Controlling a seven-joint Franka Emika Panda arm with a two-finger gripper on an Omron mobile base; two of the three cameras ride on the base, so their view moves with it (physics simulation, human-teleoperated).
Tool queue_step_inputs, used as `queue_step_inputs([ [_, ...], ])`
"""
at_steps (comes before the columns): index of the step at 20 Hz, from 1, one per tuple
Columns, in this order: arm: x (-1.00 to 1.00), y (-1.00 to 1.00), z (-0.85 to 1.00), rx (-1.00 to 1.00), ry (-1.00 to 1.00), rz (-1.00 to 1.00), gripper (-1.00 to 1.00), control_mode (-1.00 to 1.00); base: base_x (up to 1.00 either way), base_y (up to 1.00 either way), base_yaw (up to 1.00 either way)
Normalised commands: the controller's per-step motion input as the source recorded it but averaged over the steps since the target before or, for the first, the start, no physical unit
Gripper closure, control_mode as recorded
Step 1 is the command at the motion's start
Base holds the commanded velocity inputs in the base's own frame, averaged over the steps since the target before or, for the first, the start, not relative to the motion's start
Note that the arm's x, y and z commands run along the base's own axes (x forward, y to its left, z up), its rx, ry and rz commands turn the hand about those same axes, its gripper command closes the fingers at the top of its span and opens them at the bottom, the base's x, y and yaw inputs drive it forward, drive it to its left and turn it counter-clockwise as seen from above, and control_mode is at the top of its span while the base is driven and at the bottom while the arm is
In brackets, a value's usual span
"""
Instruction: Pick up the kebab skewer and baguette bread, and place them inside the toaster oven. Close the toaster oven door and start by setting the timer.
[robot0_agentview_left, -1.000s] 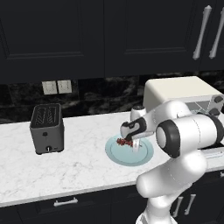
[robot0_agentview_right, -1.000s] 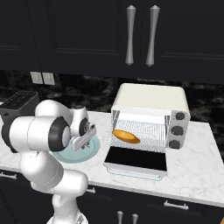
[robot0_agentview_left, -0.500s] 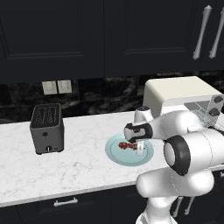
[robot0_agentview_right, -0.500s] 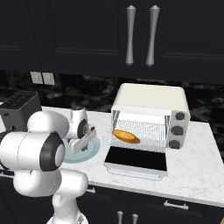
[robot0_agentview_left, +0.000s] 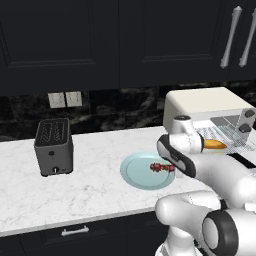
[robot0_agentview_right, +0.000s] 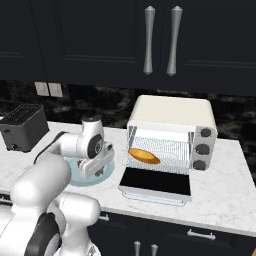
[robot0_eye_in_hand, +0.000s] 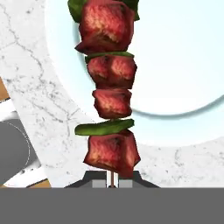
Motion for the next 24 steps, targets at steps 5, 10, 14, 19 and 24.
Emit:
queue_step_inputs([
  [5,-0.77,-0.43,0.65,0.0,0.0,-0.09,1.0,-1.0,0.0,0.0,0.0],
  [10,-0.33,-0.6,0.83,0.0,-0.01,-0.16,1.0,-1.0,0.0,0.0,0.0],
  [14,-0.19,-0.82,0.7,0.0,0.0,-0.2,1.0,-1.0,0.0,0.0,0.0],
  [19,-0.05,-0.87,0.69,0.01,0.0,-0.19,1.0,-1.0,0.0,0.0,0.0],
  [24,0.0,-0.76,0.5,0.02,0.0,-0.15,1.0,-1.0,0.0,0.0,0.0],
])
